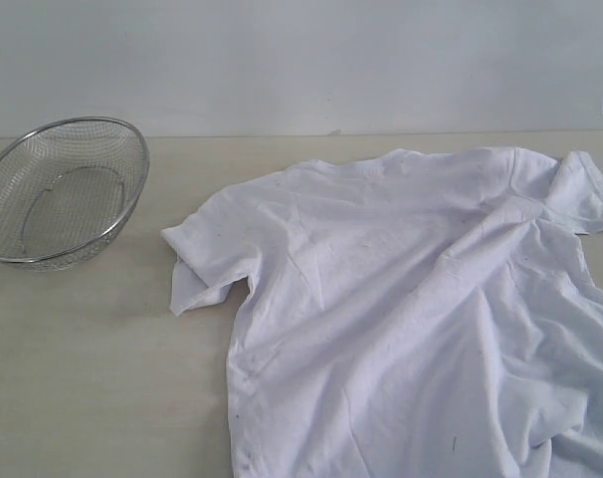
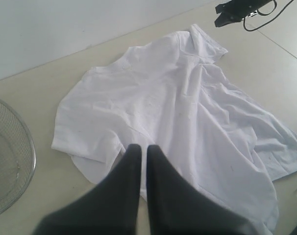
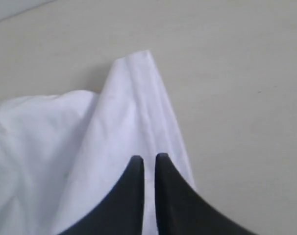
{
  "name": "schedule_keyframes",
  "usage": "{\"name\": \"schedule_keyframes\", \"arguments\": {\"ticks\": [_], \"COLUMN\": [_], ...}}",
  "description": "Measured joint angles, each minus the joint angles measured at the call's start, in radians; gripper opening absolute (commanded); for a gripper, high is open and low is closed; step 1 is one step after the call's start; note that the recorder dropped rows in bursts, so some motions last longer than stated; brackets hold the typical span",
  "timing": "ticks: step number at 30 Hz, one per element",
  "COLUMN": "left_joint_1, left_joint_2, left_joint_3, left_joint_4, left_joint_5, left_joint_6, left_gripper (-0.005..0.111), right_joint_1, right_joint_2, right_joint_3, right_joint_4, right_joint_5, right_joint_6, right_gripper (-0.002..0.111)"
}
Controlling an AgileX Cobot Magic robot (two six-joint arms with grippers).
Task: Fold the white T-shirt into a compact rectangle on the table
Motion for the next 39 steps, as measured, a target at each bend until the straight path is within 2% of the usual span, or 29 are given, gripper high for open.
{"name": "schedule_keyframes", "arguments": {"ticks": [8,13,18,26,39], "left_joint_1": [0.0,0.0,0.0,0.0,0.0], "left_joint_2": [-0.042,-0.097,-0.053,-0.011,-0.031], "left_joint_3": [0.016,0.051,0.092,0.186,0.187], "left_joint_4": [0.0,-0.01,-0.123,-0.464,-0.498], "left_joint_5": [0.04,-0.034,-0.054,-0.074,-0.07], "left_joint_6": [-0.027,-0.056,-0.062,0.124,0.15], "left_gripper": [0.004,0.004,0.004,0.004,0.004], "right_joint_1": [-0.002,-0.004,0.0,0.035,0.037], "right_joint_2": [-0.023,-0.091,-0.185,-0.302,-0.35], "right_joint_3": [0.128,0.256,0.338,0.42,0.42], "right_joint_4": [0.086,0.164,0.318,0.376,0.33], "right_joint_5": [0.043,-0.01,-0.016,-0.01,0.025], "right_joint_6": [-0.032,-0.055,-0.111,-0.125,-0.138], "right_gripper": [0.0,0.0,0.0,0.0,0.0]}}
